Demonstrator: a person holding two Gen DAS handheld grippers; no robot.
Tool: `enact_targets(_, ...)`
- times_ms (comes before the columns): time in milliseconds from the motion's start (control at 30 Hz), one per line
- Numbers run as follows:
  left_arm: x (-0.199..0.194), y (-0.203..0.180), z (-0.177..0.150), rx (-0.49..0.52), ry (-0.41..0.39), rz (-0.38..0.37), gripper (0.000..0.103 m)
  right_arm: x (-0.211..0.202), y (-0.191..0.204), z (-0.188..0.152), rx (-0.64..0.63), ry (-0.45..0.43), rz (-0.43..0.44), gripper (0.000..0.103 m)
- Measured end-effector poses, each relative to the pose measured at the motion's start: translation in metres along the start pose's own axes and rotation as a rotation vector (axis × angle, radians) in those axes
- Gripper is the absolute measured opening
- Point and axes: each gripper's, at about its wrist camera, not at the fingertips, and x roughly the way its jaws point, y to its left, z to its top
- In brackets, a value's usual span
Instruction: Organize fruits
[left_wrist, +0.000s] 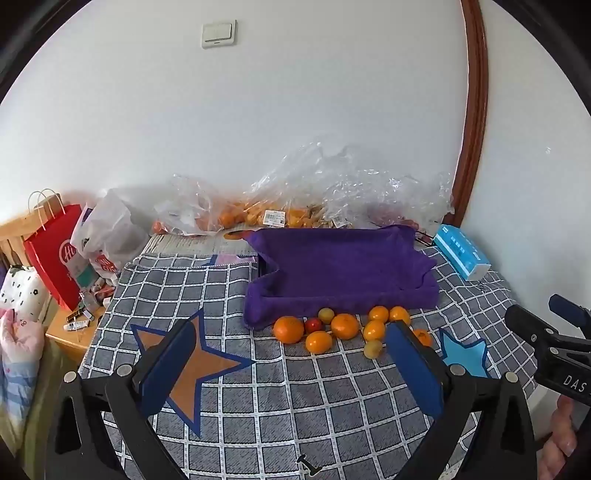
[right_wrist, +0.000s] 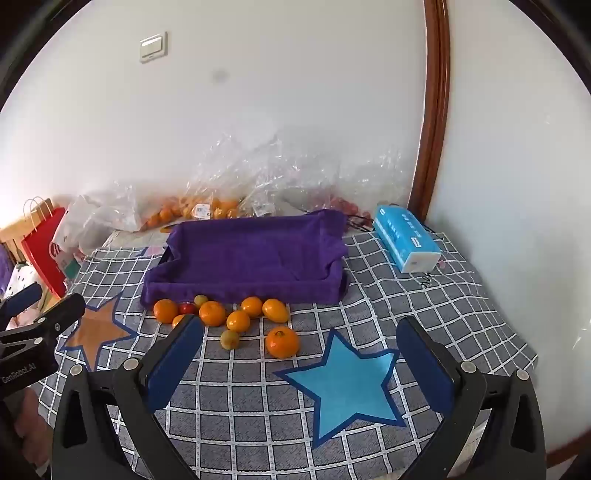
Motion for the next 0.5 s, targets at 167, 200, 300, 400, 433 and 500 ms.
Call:
enact_targets(167, -0.006, 0.004, -0.003, -0.014, -0.015, -0.004, 0.103, -0.008, 0.003, 0.001, 0.0, 0.019, -0.001, 0.103)
enact_targets(200, -0.003, 0.001, -0.002, -0.01, -0.004, -0.001, 0.103, -0.009, 0.003, 0.003, 0.001, 0.022, 0.003, 0.103)
enact_targets(300, -0.002, 0.004, 0.0, -0.025, 0.004, -0.008, 0.103, -0.006, -0.001, 0.006, 0.008, 0.035, 0.013, 0.103)
enact_targets(400, -0.002, 0.004, 0.002, -0.031, 0.009, -0.02, 0.103, -0.007, -0.001, 0.002, 0.003, 0.022, 0.005, 0.103)
enact_targets(433, -0.002, 0.004, 0.003, -0.03, 0.01, -0.02, 0.103, -0.006, -0.001, 0.003, 0.002, 0.022, 0.004, 0.103)
enact_targets(500, -0.002, 0.003, 0.003, -0.025, 0.007, -0.013, 0.103, -0.008, -0.001, 0.003, 0.002, 0.015, 0.006, 0.103)
